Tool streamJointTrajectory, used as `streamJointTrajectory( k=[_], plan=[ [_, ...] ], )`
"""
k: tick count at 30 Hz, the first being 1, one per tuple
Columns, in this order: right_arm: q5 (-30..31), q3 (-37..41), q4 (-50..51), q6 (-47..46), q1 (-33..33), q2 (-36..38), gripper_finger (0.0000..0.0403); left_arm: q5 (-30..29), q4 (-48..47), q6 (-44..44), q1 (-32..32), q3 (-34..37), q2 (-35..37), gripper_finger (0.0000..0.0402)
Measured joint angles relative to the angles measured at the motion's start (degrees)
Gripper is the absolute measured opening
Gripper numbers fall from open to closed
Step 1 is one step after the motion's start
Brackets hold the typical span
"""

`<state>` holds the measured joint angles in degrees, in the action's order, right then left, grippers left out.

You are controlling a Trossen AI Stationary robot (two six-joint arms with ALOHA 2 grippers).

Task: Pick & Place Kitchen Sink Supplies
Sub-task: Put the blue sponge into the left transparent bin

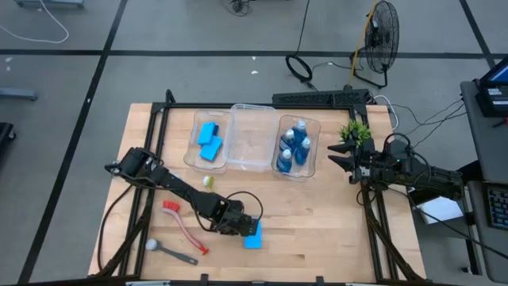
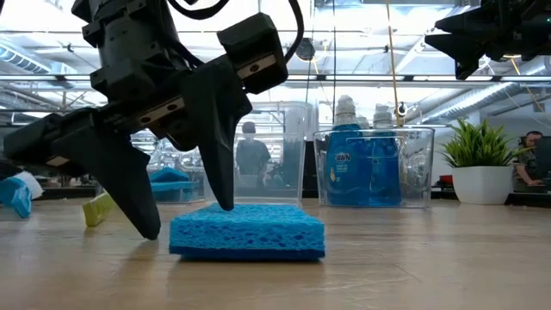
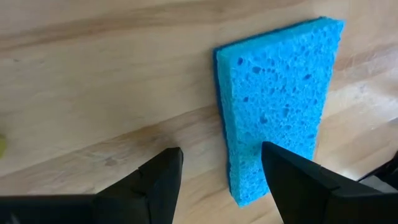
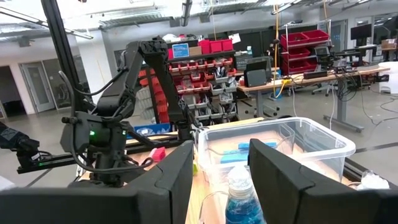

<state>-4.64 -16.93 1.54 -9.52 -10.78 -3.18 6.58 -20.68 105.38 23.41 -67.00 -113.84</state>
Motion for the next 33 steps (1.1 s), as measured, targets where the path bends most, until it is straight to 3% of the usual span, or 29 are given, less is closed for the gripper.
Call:
streamJointTrajectory(
  k=[17, 24, 33],
  plan=[
    [0.07, 0.0, 0.0, -0.13, 0.0, 0.0, 0.0141, -1.31, 1.04, -0.04, -0.3, 0.26, 0.78, 0.0227],
    [0.09, 0.0, 0.0, -0.11, 0.0, 0.0, 0.0141, -6.65, 0.38, -0.17, 0.21, 0.42, 4.31, 0.0228],
    [0.09, 0.0, 0.02, -0.07, 0.0, 0.02, 0.0141, -7.72, -1.42, -1.23, -0.17, -4.33, 4.19, 0.0228]
  ],
)
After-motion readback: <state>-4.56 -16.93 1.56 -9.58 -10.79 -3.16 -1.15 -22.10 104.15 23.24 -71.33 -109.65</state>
